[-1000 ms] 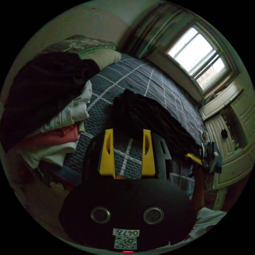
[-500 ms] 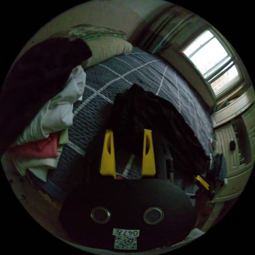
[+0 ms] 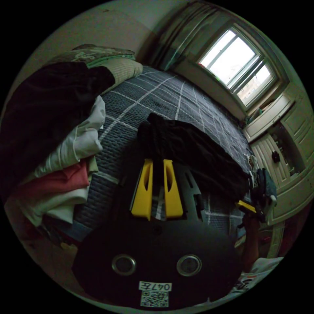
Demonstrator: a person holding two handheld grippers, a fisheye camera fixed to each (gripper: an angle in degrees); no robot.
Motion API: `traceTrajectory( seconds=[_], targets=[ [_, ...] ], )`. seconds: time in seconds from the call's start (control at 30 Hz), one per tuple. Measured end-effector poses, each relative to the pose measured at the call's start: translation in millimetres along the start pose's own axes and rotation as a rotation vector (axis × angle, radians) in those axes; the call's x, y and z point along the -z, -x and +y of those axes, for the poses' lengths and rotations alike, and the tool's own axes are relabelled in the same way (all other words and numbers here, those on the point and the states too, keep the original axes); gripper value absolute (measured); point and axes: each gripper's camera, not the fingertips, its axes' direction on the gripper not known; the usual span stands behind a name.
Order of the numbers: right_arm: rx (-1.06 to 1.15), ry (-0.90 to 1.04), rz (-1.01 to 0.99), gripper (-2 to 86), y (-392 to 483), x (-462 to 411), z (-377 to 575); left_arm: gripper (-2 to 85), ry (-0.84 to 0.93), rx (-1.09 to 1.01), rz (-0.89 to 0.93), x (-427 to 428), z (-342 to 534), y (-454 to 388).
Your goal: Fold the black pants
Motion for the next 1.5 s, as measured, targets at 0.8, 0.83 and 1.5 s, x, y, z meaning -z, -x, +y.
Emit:
traceTrajectory(
  seconds=[0.8,0.83,1.5],
  targets=[
    [0.01,0.127,-0.035,-0.2,112.4,-21.7,57.1,14.0,-0.013,-0.36,-0.384,106.2,101.2,-29.1],
    [0.008,0.122,-0.035,-0.1,118.2,-24.6,56.2,16.6,0.051,-0.383,-0.419,92.9,93.9,-31.2],
    [0.016,0.154,-0.055,-0.2,206.4,-79.1,26.8,1.3,0.211,-0.288,0.069,108.9,129.5,19.0]
  ],
)
